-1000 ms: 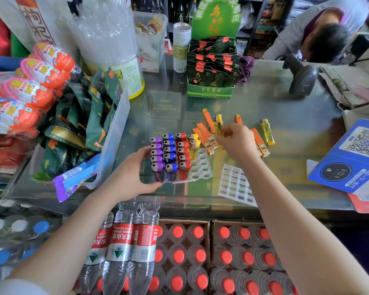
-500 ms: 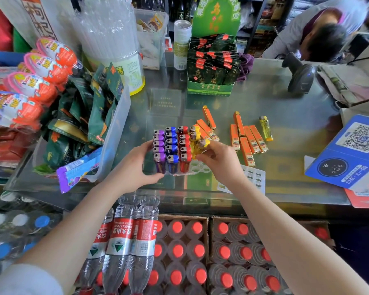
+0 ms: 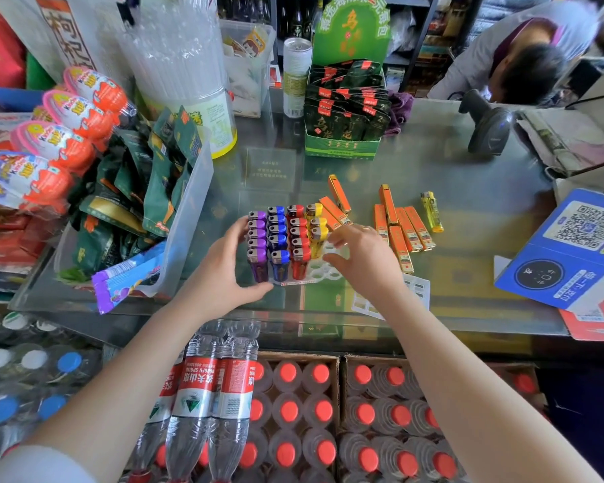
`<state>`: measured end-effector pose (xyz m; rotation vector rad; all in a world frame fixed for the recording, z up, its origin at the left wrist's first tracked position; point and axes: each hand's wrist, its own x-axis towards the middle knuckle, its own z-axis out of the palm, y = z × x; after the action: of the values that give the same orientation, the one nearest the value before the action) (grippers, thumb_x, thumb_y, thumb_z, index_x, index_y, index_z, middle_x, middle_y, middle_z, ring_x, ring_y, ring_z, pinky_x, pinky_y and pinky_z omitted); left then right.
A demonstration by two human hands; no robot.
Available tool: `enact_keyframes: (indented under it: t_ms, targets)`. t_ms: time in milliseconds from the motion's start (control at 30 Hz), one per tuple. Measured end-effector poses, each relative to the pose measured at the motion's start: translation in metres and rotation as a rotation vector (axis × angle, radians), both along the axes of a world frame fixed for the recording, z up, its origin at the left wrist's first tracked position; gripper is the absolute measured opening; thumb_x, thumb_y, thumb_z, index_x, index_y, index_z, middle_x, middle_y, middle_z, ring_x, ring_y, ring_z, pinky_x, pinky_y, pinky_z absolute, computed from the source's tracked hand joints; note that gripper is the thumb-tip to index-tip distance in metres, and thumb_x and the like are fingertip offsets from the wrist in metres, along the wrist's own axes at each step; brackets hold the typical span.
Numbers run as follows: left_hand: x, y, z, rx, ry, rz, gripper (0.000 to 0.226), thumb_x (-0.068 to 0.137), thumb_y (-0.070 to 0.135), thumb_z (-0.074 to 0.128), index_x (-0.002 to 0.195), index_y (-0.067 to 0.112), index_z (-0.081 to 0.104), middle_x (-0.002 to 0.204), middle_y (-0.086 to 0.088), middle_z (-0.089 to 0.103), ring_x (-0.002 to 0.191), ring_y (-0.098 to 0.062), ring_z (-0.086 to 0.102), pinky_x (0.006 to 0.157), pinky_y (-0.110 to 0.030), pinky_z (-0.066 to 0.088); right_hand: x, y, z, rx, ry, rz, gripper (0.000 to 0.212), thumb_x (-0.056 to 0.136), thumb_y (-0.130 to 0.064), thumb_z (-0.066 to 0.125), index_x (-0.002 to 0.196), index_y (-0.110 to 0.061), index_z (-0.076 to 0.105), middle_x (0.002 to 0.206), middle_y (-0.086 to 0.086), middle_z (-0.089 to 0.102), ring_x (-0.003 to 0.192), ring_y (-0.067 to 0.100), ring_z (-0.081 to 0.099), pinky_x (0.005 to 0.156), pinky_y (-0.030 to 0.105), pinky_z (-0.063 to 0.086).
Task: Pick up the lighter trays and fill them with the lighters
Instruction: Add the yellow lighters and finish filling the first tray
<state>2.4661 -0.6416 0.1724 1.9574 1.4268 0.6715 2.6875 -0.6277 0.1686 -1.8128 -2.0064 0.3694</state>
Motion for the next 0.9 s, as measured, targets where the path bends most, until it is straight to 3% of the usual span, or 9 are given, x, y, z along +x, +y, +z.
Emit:
enact_keyframes:
  t_ms: [67, 133, 333, 533, 700, 767, 900]
  targets:
    - [0.001, 0.0, 0.0, -0.012, 0.028, 0.046, 0.101, 0.068, 0.031, 0.077, 0.142, 0.023, 0.009, 0.141, 0.006, 0.033, 0.125, -0.007, 0.033, 0.099, -0.019, 0.024, 0.021, 0.003, 0.001, 0.038, 0.124, -0.086, 0.016, 0.085, -0.015, 0.06, 0.099, -0.01, 0.064, 0.1, 0.006, 0.067, 0.091, 0.021, 0.058, 0.072, 0.028, 0.046]
    - [0.005, 0.001, 0.001, -0.037, 0.034, 0.066, 0.1, 0.068, 0.03, 0.077, 0.141, 0.024, 0.01, 0.139, 0.002, 0.039, 0.121, -0.01, 0.04, 0.095, -0.021, 0.027, 0.045, 0.006, 0.0, 0.117, 0.189, -0.248, 0.015, 0.086, -0.009, 0.053, 0.095, -0.007, 0.065, 0.097, 0.01, 0.067, 0.084, 0.022, 0.056, 0.068, 0.026, 0.038]
    - [0.018, 0.005, -0.005, -0.025, -0.01, 0.114, 0.082, 0.066, 0.021, 0.079, 0.133, 0.022, 0.032, 0.125, 0.003, 0.052, 0.103, -0.005, 0.044, 0.089, -0.021, 0.03, 0.104, 0.025, -0.008, 0.109, 0.19, -0.569, 0.023, 0.088, -0.007, 0.045, 0.101, -0.005, 0.064, 0.109, 0.016, 0.059, 0.1, 0.032, 0.053, 0.079, 0.031, 0.039]
    - [0.023, 0.007, -0.008, -0.014, -0.006, 0.141, 0.08, 0.065, 0.02, 0.08, 0.131, 0.022, 0.035, 0.115, 0.012, 0.047, 0.1, -0.001, 0.041, 0.084, -0.017, 0.03, 0.116, 0.039, -0.015, -0.032, 0.152, -0.612, 0.027, 0.089, -0.006, 0.043, 0.114, -0.003, 0.052, 0.12, 0.019, 0.049, 0.102, 0.034, 0.051, 0.086, 0.036, 0.041]
    - [0.023, 0.009, -0.007, -0.033, 0.008, 0.13, 0.08, 0.064, 0.022, 0.08, 0.131, 0.023, 0.035, 0.117, 0.012, 0.048, 0.102, -0.003, 0.043, 0.085, -0.021, 0.032, 0.122, 0.053, -0.018, -0.104, 0.153, -0.617, 0.028, 0.086, -0.007, 0.047, 0.11, -0.003, 0.059, 0.109, 0.019, 0.062, 0.099, 0.034, 0.055, 0.078, 0.035, 0.043]
    - [0.023, 0.01, -0.005, -0.035, 0.013, 0.11, 0.08, 0.064, 0.022, 0.08, 0.131, 0.022, 0.035, 0.116, 0.015, 0.045, 0.104, -0.002, 0.041, 0.086, -0.019, 0.032, 0.12, 0.054, -0.016, -0.092, 0.161, -0.599, 0.026, 0.084, -0.004, 0.046, 0.102, -0.006, 0.065, 0.1, 0.018, 0.065, 0.089, 0.033, 0.056, 0.07, 0.031, 0.041]
    - [0.022, 0.011, -0.003, -0.041, 0.012, 0.057, 0.082, 0.065, 0.022, 0.08, 0.132, 0.022, 0.034, 0.119, 0.019, 0.039, 0.107, 0.001, 0.039, 0.08, -0.005, 0.027, 0.096, 0.04, 0.001, 0.071, 0.252, -0.541, 0.021, 0.086, -0.007, 0.049, 0.099, -0.008, 0.064, 0.096, 0.012, 0.061, 0.081, 0.022, 0.049, 0.069, 0.028, 0.036]
